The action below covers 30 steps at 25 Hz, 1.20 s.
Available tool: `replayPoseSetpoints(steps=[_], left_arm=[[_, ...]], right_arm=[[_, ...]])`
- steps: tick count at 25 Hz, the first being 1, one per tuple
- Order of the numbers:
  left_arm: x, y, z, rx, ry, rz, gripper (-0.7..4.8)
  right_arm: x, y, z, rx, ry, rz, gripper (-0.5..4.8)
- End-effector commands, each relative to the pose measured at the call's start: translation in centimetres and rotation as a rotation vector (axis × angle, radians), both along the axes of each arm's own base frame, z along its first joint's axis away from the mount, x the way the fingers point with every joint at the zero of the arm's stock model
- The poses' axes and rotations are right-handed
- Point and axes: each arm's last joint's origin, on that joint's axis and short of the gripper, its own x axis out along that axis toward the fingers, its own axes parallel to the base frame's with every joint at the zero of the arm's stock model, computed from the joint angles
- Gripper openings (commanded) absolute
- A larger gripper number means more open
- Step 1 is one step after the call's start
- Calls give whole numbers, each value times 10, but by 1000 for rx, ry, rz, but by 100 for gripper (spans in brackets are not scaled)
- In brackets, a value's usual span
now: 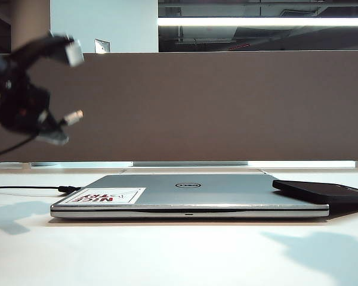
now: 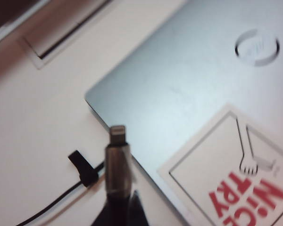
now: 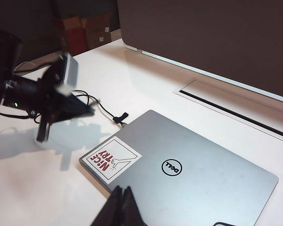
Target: Pick up the charging cable and the phone, plug the charging cable into the charging port on the phone, and finally place them back on the table.
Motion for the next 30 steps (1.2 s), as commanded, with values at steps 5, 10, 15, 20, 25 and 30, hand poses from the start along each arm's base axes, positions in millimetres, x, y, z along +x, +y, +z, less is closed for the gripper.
replayPoseSetpoints(steps=[5, 10, 15, 20, 25, 30], left_arm=[[-11, 0, 21, -292, 41, 132, -6], [-22, -24, 25, -392, 85, 59, -6], [-33, -43, 26, -489, 158, 14, -6], [-42, -55, 26, -582, 250, 15, -6], [-46, -57, 21, -555, 291, 14, -6], [-47, -56, 12, -527, 321, 25, -6]], right_arm=[[0, -1, 4, 40, -5, -34, -6], [1, -1, 4, 45, -6, -34, -6], [2, -3, 4, 99, 36, -123, -6], [3, -3, 3, 152, 87, -163, -6], [11, -5, -2, 234, 214, -256, -6], [19, -14, -4, 234, 223, -356, -6]])
